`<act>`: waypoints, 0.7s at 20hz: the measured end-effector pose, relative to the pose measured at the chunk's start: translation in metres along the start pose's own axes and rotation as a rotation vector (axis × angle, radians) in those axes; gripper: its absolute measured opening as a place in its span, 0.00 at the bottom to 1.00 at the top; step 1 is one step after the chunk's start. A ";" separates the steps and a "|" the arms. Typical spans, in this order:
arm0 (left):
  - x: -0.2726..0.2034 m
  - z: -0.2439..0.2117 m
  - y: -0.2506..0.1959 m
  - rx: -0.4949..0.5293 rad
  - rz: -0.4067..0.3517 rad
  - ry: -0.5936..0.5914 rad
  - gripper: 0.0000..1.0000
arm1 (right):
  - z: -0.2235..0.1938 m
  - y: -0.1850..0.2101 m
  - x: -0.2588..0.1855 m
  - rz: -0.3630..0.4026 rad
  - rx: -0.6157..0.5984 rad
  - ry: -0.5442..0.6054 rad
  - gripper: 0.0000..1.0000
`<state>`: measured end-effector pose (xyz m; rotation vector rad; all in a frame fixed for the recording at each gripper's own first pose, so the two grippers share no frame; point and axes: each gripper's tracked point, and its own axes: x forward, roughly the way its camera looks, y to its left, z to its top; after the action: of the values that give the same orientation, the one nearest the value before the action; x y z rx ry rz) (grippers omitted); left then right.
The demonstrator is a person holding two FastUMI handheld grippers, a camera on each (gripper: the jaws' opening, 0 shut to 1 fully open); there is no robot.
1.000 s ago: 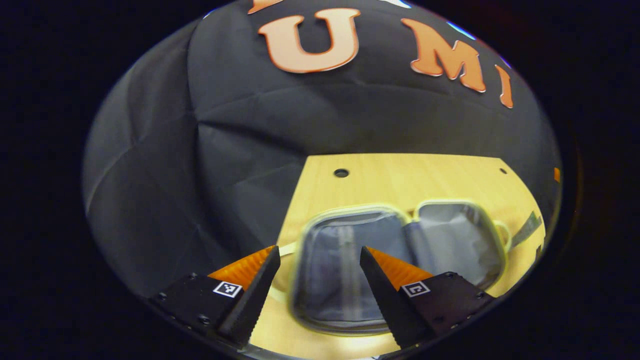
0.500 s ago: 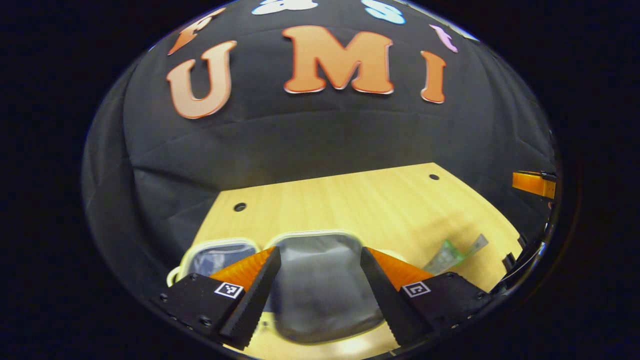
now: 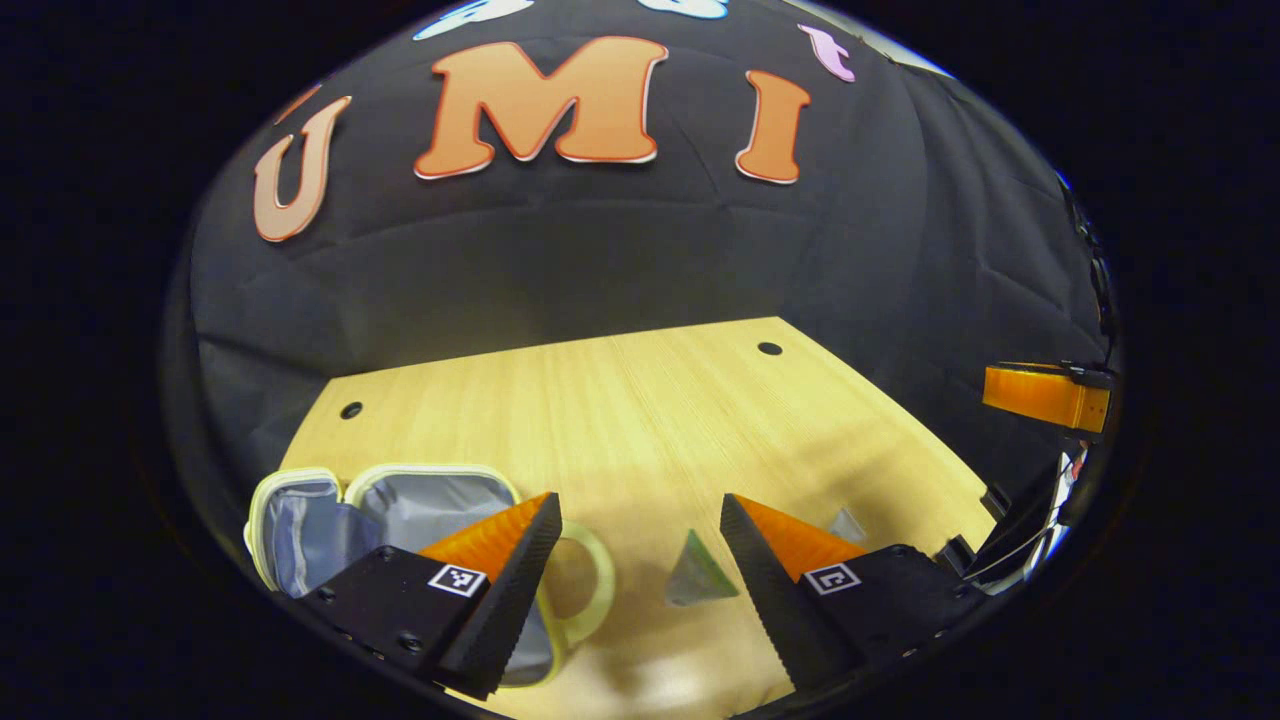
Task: First open the suitcase, pack the skin care products into it, and then close the suitcase.
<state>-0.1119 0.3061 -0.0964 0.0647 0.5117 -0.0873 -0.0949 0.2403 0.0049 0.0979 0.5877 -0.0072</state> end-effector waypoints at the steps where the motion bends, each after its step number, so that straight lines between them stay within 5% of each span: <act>1: 0.007 -0.005 -0.010 0.003 -0.007 0.010 0.99 | -0.003 -0.006 0.000 -0.007 0.008 0.008 0.95; 12: 0.056 -0.089 -0.034 0.032 0.020 0.143 0.95 | -0.023 -0.030 0.002 -0.038 -0.007 0.068 0.95; 13: 0.060 -0.093 -0.031 0.043 0.039 0.141 0.90 | -0.026 -0.030 0.003 -0.037 -0.016 0.076 0.95; 14: 0.063 -0.095 -0.028 0.049 0.058 0.143 0.70 | -0.028 -0.029 0.003 -0.035 -0.025 0.084 0.95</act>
<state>-0.1063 0.2818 -0.2112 0.1341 0.6502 -0.0381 -0.1088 0.2141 -0.0227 0.0640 0.6736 -0.0300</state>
